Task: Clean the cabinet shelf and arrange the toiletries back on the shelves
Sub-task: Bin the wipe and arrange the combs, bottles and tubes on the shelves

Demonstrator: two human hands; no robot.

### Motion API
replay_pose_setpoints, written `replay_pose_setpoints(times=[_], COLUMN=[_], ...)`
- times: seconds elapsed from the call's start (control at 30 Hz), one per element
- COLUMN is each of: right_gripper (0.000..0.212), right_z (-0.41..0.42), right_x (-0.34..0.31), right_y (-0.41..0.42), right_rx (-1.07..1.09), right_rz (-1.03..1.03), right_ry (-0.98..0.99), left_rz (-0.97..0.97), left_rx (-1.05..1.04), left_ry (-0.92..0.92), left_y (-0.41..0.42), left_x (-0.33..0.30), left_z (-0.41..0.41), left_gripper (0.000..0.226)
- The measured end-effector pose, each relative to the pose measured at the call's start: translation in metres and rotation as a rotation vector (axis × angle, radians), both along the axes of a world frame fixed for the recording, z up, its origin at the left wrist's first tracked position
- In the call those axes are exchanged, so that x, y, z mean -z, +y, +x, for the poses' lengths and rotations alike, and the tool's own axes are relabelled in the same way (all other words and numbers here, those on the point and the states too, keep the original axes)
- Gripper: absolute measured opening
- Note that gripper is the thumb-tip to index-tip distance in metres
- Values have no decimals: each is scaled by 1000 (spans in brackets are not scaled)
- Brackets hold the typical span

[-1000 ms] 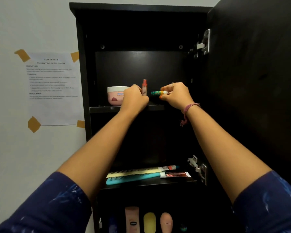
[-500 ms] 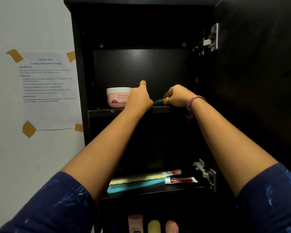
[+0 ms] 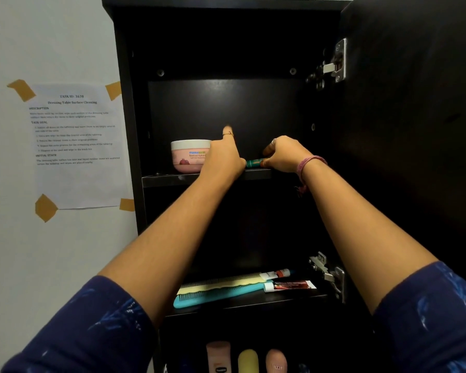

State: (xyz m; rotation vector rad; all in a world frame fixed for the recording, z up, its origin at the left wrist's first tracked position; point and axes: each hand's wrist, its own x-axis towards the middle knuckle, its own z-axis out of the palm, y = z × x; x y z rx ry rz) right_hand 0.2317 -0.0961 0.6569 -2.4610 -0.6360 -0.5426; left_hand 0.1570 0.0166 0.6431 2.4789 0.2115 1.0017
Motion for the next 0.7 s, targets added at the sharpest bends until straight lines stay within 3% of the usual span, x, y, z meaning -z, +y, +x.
replay_pose_setpoints(times=[0.53,0.7], right_gripper=[43,42], right_z=[-11,-12], right_x=[5,13], right_y=[-8,-9], right_rx=[-67,-78], right_rz=[62,147], right_ry=[-50,-174], left_rz=[75,100], left_rx=[-43,-69], left_ry=[-83,-166], left_y=[-2,-1], left_x=[3,7], left_z=[-23,-36], left_gripper=[70,62])
